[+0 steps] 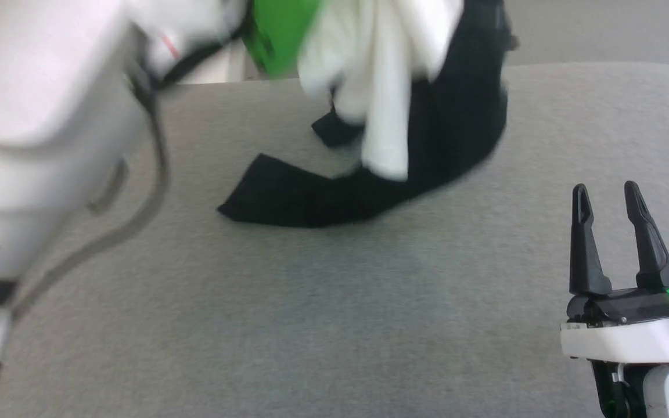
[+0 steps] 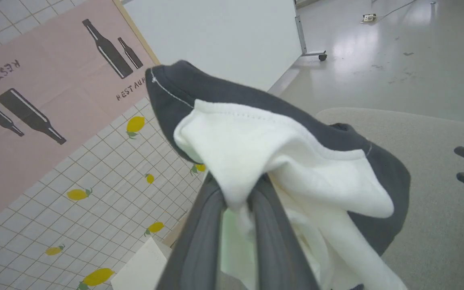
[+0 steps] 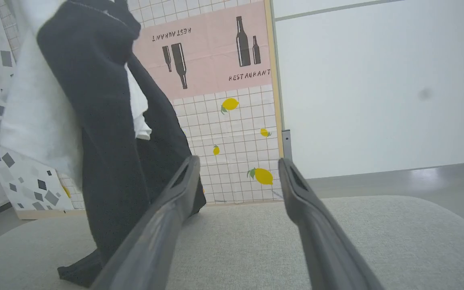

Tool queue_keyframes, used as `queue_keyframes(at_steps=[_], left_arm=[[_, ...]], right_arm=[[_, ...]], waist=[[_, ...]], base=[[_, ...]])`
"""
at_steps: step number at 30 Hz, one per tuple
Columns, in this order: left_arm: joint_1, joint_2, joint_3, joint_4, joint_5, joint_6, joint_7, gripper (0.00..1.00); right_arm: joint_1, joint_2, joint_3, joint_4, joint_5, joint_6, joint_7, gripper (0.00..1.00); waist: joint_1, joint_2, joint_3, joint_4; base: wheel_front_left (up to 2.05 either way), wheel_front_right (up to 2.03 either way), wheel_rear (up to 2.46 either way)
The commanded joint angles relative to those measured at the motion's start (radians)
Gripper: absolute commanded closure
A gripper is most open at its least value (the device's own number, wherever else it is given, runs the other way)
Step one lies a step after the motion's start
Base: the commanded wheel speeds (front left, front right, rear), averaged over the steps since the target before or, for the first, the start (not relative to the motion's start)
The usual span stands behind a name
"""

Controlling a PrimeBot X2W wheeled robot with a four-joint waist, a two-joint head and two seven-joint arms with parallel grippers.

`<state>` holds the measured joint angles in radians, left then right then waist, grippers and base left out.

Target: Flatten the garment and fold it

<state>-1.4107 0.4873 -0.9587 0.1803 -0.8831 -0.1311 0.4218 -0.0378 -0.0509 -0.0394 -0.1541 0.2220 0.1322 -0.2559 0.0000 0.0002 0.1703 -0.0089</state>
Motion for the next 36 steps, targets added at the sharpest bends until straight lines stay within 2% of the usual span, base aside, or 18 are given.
queue_keyframes(at_steps=[1,12,19,21,22,23,24,27,29,33,36], left_arm=[[0.068,-0.002,-0.034,0.002,-0.010,0.000,-0.012,1.00],[0.462,-0.017,-0.292,0.105,-0.043,0.000,-0.071,1.00],[0.672,-0.035,-0.321,0.114,0.012,0.000,0.005,1.00],[0.695,-0.033,-0.321,0.113,0.037,0.000,-0.016,1.00],[0.697,-0.032,-0.321,0.119,0.049,0.000,-0.042,0.94],[0.692,-0.032,-0.321,0.121,0.062,0.000,-0.071,0.04],[0.685,-0.033,-0.314,0.123,0.075,0.000,-0.116,0.00],[0.672,-0.040,-0.278,0.118,0.109,0.021,-0.232,0.00],[0.657,-0.038,-0.248,0.096,0.156,0.071,-0.317,0.00],[0.663,-0.033,-0.172,0.032,0.204,0.189,-0.466,0.00],[0.664,-0.007,-0.128,0.002,0.295,0.331,-0.565,0.00]], right_arm=[[0.008,0.001,0.000,-0.004,0.005,-0.002,-0.006,0.00],[-0.015,0.001,0.000,-0.007,-0.014,-0.002,-0.006,0.00],[-0.016,0.001,0.012,0.001,-0.019,-0.002,-0.006,0.00],[-0.007,0.001,0.011,0.004,-0.021,-0.002,-0.006,0.00],[0.000,0.001,0.010,0.006,-0.022,-0.002,-0.006,0.00],[0.006,0.001,0.009,0.007,-0.023,-0.002,-0.006,0.00],[0.014,0.001,0.005,0.010,-0.025,-0.002,-0.006,0.00],[0.033,0.001,0.002,0.013,-0.027,-0.002,-0.006,0.00],[0.045,0.001,0.002,0.014,-0.029,-0.002,-0.006,0.00],[0.067,0.001,0.000,0.013,-0.029,-0.002,-0.006,0.00],[0.078,0.001,-0.001,0.011,-0.030,-0.002,-0.006,0.00]], waist=[[0.0000,-0.0002,0.009,-0.043],[0.0000,-0.0002,0.051,-0.019],[0.0000,-0.0002,0.047,-0.014],[0.0000,-0.0002,0.034,-0.009],[0.0000,-0.0002,0.023,-0.005],[0.0000,-0.0002,0.016,-0.002],[0.0000,-0.0002,0.003,0.005],[0.0000,-0.0002,-0.029,0.019],[0.0000,-0.0002,-0.050,0.029],[0.0000,-0.0002,-0.084,0.052],[0.0000,-0.0002,-0.099,0.068]], base=[[0.00,0.00,0.00],[0.00,0.00,0.00],[0.00,0.00,0.00],[0.00,0.00,0.00],[0.00,0.00,0.00],[0.00,0.00,0.00],[0.00,0.00,0.00],[0.00,0.00,0.00],[0.00,0.00,0.00],[0.00,0.00,0.00],[0.00,0.00,0.00]])
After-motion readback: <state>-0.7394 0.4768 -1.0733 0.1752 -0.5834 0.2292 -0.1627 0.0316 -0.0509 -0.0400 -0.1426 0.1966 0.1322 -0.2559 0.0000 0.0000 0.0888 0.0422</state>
